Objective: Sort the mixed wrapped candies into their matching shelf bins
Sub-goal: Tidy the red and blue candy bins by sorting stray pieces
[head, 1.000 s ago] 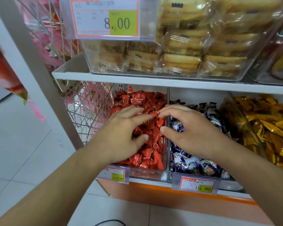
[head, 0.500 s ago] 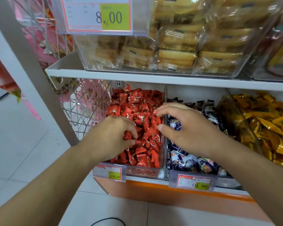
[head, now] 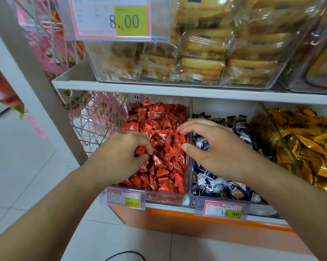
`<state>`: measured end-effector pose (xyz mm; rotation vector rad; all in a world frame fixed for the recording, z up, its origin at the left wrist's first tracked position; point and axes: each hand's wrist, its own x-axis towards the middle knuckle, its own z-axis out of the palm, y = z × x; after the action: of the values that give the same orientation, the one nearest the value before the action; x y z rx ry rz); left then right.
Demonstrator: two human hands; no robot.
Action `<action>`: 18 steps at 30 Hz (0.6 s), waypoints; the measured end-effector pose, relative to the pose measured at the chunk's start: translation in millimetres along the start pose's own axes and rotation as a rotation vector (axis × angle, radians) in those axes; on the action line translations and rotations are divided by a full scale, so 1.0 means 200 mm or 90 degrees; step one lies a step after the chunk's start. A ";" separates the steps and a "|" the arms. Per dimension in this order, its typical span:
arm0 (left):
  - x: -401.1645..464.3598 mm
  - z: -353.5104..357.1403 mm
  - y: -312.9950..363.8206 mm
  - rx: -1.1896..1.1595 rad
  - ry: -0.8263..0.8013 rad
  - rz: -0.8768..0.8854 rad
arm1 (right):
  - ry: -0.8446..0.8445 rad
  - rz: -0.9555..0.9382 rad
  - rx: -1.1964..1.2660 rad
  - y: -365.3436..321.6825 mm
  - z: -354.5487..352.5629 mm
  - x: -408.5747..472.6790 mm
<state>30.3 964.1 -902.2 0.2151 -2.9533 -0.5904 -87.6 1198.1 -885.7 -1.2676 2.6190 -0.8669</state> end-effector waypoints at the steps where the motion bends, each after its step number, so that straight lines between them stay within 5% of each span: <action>1: 0.00 0.00 0.00 -0.002 -0.003 0.001 | 0.001 0.000 -0.001 -0.01 0.00 0.00; 6: -0.04 -0.04 0.07 -0.083 -0.088 -0.003 | -0.043 0.038 0.073 0.00 -0.09 -0.03; 8: -0.05 -0.06 0.09 -0.123 -0.106 -0.014 | 0.017 0.082 0.117 0.04 -0.18 -0.04; 10: -0.05 -0.05 0.11 -0.141 -0.105 -0.003 | 0.055 0.101 0.057 0.12 -0.23 -0.05; 15: -0.04 0.01 0.16 -0.083 -0.082 0.045 | -0.194 0.132 -0.141 0.21 -0.08 -0.09; 18: -0.04 0.04 0.24 -0.096 -0.028 0.058 | -0.177 0.107 -0.239 0.22 -0.03 -0.07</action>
<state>31.6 1012.9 -892.4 0.0530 -2.9245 -0.8095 -111.0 1232.9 -906.9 -1.1168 2.6817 -0.1601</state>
